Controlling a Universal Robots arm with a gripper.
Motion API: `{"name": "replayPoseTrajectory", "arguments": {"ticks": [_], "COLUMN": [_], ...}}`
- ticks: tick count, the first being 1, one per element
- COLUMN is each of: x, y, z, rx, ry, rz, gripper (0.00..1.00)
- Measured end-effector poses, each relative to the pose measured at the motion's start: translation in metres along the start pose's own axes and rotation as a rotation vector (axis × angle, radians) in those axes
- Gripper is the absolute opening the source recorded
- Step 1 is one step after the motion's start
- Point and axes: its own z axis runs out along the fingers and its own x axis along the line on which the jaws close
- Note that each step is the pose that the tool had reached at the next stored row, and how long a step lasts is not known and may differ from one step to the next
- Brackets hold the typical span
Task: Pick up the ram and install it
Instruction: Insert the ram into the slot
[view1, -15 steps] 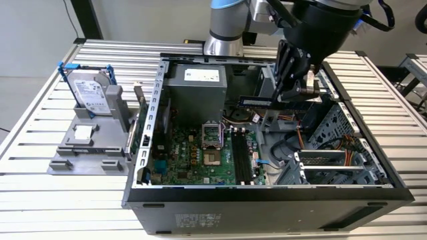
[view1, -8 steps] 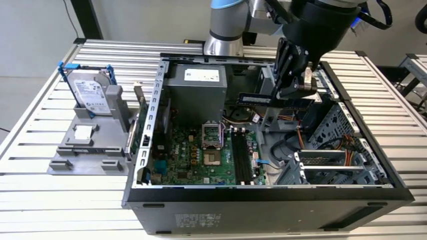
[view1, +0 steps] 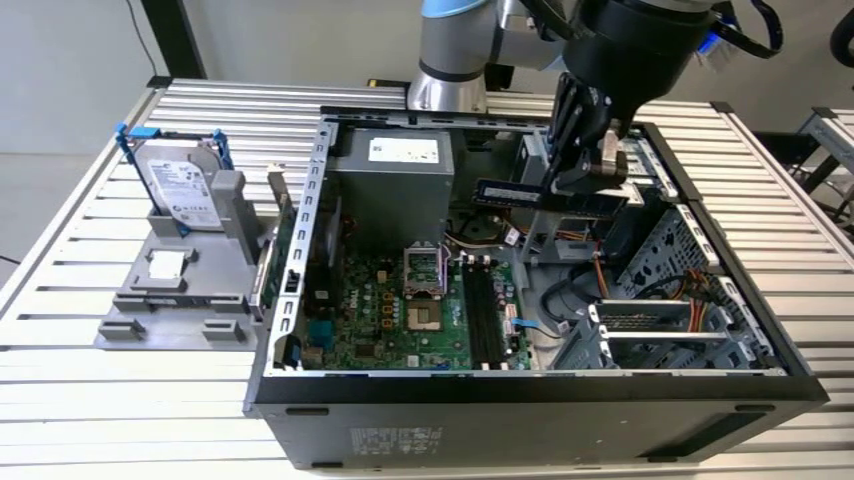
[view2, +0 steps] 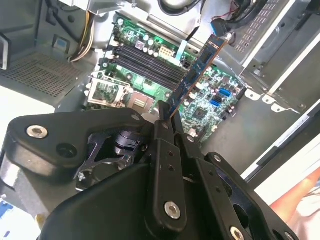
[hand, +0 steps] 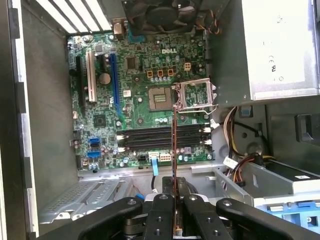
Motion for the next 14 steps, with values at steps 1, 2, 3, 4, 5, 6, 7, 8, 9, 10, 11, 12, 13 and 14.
{"name": "replayPoseTrajectory", "arguments": {"ticks": [1, 2, 3, 4, 5, 6, 7, 8, 9, 10, 11, 12, 13, 14], "x": [-0.0005, -0.0012, -0.0018, -0.0022, -0.0022, -0.0022, -0.0022, -0.0024, -0.0025, -0.0026, -0.0026, -0.0026, -0.0026, -0.0026], "y": [0.0001, 0.0001, 0.0002, 0.0002, 0.0003, 0.0003, 0.0003, 0.0003, 0.0003, 0.0003, 0.0003, 0.0003, 0.0003, 0.0003], "z": [0.0000, 0.0000, 0.0000, 0.0000, 0.0000, 0.0000, 0.0000, 0.0000, 0.0000, 0.0001, 0.0001, 0.0001, 0.0001, 0.0001], "rx": [0.0001, 0.0001, 0.0001, 0.0001, 0.0001, 0.0002, 0.0001, 0.0002, 0.0001, 0.0001, 0.0002, 0.0001, 0.0001, 0.0001], "ry": [-0.0004, -0.0008, -0.0010, -0.0010, -0.0010, -0.0010, -0.0011, -0.0010, -0.0011, -0.0011, -0.0011, -0.0011, -0.0011, -0.0011], "rz": [0.006, 0.011, 0.015, 0.016, 0.016, 0.016, 0.016, 0.016, 0.016, 0.016, 0.016, 0.016, 0.016, 0.016], "gripper": [0.00, 0.00, 0.00, 0.00, 0.00, 0.00, 0.00, 0.00, 0.00, 0.00, 0.00, 0.00, 0.00, 0.00]}}
